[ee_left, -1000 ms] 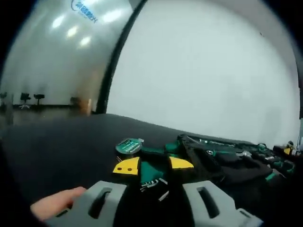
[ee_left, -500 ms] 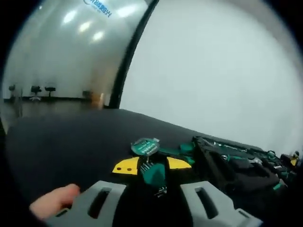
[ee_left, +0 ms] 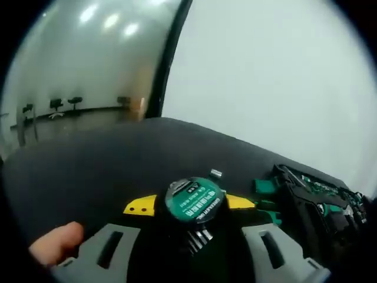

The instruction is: Pick up the tools and put them into their designated positions in the toolbox.

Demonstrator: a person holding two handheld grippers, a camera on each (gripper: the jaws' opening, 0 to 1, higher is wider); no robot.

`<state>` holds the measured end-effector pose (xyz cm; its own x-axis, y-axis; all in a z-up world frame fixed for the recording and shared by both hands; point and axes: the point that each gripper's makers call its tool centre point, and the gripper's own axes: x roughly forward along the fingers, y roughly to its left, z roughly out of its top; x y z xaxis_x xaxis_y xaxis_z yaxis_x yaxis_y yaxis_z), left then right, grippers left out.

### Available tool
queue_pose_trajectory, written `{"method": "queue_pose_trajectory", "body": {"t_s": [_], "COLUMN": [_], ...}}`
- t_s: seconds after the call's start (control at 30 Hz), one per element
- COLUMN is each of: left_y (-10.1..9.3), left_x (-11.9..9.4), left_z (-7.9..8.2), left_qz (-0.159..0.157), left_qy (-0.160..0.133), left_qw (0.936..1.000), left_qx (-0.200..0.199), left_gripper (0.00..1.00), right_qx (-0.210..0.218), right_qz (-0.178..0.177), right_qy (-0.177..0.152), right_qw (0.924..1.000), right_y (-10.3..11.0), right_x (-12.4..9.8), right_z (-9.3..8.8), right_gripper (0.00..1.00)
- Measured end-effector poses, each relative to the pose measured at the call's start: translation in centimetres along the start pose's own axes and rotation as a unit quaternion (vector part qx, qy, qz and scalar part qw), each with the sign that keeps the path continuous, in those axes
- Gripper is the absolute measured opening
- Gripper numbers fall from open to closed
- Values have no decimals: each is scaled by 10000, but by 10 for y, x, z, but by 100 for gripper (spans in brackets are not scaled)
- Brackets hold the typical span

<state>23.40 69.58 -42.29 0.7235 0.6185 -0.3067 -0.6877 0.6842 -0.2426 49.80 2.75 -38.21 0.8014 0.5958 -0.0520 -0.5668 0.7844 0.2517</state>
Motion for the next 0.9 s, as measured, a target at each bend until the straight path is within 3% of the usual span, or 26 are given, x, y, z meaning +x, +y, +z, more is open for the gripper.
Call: {"method": "queue_pose_trajectory", "body": {"t_s": [0.03,0.1,0.13,0.17,0.23,0.3,0.33,0.37,0.4,0.43,0.5,0.53,0.6,0.63,0.7,0.9], "left_y": [0,-11,-20,-38,-54,-97,-129,-139,-175,-199,-246,-269,-299,-307,-317,-325], "left_x": [-4,-14,-29,-49,-76,-104,-120,-124,-137,-146,-158,-161,-159,-157,-146,-135], "left_z": [4,19,32,41,47,50,43,41,35,30,8,-11,-44,-56,-73,-92], "left_qz": [16,-336,-593,-1027,-1017,-1370,-1686,-1759,-2088,-2331,-2650,-2851,-3094,-3157,-3095,-3012], "left_qy": [-116,-574,-844,-934,-809,-721,-487,-434,-418,-440,-340,-114,339,490,715,1025], "left_qw": [9999,9978,9942,9891,9915,9857,9803,9788,9694,9607,9451,9362,9277,9248,9248,9200], "left_qx": [79,9,-299,-488,-75,659,912,956,1219,1443,1883,2053,2062,2067,2094,2289], "left_gripper": [32,32,32,32,32,32,32,32,32,32,32,32,32,32,32,32], "right_qx": [3,21,15,-9,-90,-126,-123,-107,-69,-44,-22,-22,-14,-6,30,-4], "right_qz": [2,7,9,13,47,77,83,83,84,86,91,95,93,85,74,139], "right_qy": [-6,-4,18,51,114,122,116,106,92,82,67,63,33,18,2,31], "right_qw": [10000,10000,10000,10000,9999,9998,9998,9999,9999,9999,9999,9999,10000,10000,10000,9999], "right_y": [1,1,2,2,6,7,7,7,6,6,6,6,6,6,4,7], "right_x": [0,0,1,2,3,4,3,3,3,2,1,1,-2,-3,-3,-2], "right_z": [0,-1,-2,-4,-7,-7,-7,-7,-7,-6,-6,-6,-5,-5,-4,-6], "right_gripper": [18,18,18,18,18,18,18,18,18,18,18,18,18,18,18,18]}}
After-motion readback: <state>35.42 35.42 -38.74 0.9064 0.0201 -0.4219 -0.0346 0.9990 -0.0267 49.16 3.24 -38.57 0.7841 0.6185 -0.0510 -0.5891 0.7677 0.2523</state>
